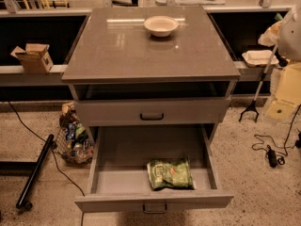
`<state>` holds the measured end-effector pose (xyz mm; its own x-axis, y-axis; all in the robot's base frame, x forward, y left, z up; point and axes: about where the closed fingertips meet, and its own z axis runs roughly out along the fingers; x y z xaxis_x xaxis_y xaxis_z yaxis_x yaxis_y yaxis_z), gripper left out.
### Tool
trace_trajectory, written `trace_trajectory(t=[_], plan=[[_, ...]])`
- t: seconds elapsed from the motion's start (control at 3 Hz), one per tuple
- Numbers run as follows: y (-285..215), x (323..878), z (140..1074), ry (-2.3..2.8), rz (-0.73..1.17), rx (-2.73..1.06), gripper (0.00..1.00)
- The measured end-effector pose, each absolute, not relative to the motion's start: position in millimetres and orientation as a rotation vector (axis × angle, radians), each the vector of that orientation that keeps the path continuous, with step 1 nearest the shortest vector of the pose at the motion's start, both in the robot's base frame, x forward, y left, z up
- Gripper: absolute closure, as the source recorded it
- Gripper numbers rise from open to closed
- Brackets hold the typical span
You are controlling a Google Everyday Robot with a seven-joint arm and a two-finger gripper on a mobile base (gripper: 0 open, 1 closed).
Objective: Pick green jalapeno chip bag from middle drawer and place on counter
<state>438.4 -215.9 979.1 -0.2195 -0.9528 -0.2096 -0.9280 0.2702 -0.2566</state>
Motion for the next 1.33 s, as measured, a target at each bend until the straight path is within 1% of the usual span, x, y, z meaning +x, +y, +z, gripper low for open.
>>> trace_trajectory(t=[0.33, 0.67, 1.0, 1.33], plan=[[-216, 438, 979, 2.224, -0.108, -1.719, 0.00], [-210, 444, 945, 2.227, -0.092, -1.764, 0.00], [-200, 453, 877, 2.218, 0.004, -1.817, 0.00], [-188, 461, 814, 2.203, 0.144, -1.835, 0.00]])
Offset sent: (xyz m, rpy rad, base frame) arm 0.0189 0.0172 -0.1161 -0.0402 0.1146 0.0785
